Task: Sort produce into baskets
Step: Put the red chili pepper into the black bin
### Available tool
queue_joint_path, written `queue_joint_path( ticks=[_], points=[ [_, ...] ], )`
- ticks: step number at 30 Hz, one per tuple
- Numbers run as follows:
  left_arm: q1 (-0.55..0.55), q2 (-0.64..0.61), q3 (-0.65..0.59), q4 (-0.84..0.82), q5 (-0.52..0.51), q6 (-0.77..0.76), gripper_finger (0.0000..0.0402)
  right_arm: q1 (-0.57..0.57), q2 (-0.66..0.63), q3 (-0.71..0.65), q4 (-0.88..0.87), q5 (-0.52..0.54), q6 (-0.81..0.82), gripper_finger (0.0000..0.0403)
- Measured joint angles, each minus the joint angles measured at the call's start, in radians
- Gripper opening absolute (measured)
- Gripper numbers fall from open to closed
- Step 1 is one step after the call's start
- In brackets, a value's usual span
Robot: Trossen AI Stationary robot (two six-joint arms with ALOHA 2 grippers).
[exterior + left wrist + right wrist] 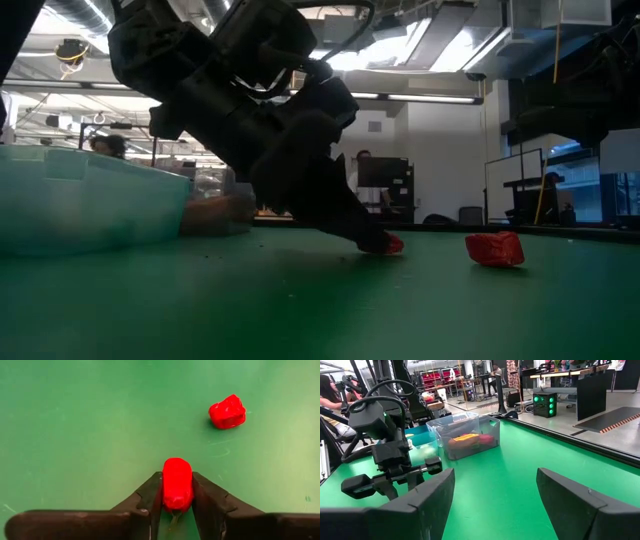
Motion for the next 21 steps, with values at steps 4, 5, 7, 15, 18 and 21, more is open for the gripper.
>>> queue_joint_path(
  ticks=[4, 5, 7, 15, 18, 21],
  points=[
    [0.000, -0.034, 0.000, -0.003, 0.000, -0.001, 0.0093, 0.000, 0.000, 0.000, 0.000, 0.000, 0.000, 0.0280],
    [0.001, -0.051, 0.000, -0.016, 0.000, -0.001, 0.0093, 0.000, 0.000, 0.000, 0.000, 0.000, 0.000, 0.0280],
    [0.007, -0.094, 0.000, -0.054, 0.000, -0.012, 0.0094, 0.000, 0.000, 0.000, 0.000, 0.000, 0.000, 0.0280],
    [0.058, -0.342, 0.001, -0.410, -0.245, -0.133, 0.0088, 0.000, 0.000, 0.000, 0.000, 0.000, 0.000, 0.0280],
    [0.077, -0.441, 0.001, -0.621, -0.393, -0.226, 0.0087, 0.000, 0.000, 0.000, 0.000, 0.000, 0.000, 0.0280],
    [0.100, -0.521, 0.001, -0.838, -0.513, -0.369, 0.0087, 0.000, 0.000, 0.000, 0.000, 0.000, 0.000, 0.0280]
  ],
)
